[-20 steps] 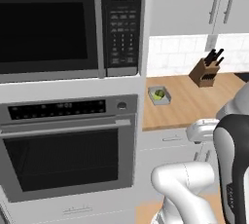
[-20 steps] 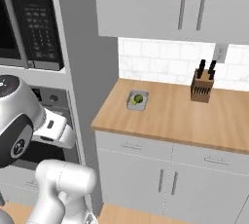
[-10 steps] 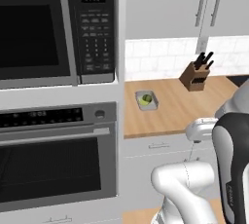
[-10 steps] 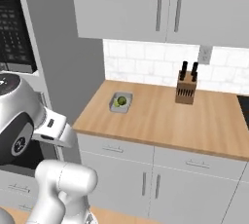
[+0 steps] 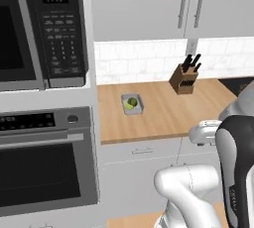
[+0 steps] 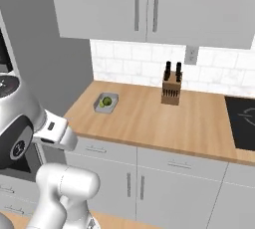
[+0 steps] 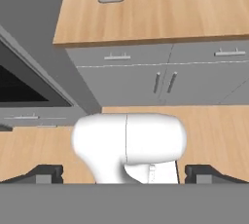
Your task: Take the meat container that has the shrimp and place it on the second highest rack of the freezer. Then take the vegetable container that has the lemon wedge and lime and place it on the highest rack of the freezer.
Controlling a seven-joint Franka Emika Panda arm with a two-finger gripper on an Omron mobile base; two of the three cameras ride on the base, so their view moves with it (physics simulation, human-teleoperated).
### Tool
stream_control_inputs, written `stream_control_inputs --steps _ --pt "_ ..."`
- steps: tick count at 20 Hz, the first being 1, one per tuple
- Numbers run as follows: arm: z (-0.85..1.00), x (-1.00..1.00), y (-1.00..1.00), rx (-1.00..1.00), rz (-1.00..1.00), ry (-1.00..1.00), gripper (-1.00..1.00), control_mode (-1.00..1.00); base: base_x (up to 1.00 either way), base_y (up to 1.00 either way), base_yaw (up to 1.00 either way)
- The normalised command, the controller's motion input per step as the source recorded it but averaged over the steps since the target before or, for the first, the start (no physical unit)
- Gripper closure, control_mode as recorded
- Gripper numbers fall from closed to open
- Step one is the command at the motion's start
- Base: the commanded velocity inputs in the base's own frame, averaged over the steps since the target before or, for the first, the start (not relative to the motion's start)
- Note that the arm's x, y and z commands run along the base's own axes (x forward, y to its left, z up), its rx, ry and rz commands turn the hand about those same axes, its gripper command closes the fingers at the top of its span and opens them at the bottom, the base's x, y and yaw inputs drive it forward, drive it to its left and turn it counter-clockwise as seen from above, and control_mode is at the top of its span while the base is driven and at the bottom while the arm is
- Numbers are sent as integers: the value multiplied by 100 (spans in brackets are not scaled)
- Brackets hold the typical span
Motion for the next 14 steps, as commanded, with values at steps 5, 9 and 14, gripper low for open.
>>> stream_control_inputs --steps 5,9,14 --pt "0 0 0 0 0 0 -100 100 7 -50 2" --pt "0 66 -9 12 0 0 -100 -100 9 -8 0" --pt "3 99 0 28 -12 1 -100 -100 0 0 0"
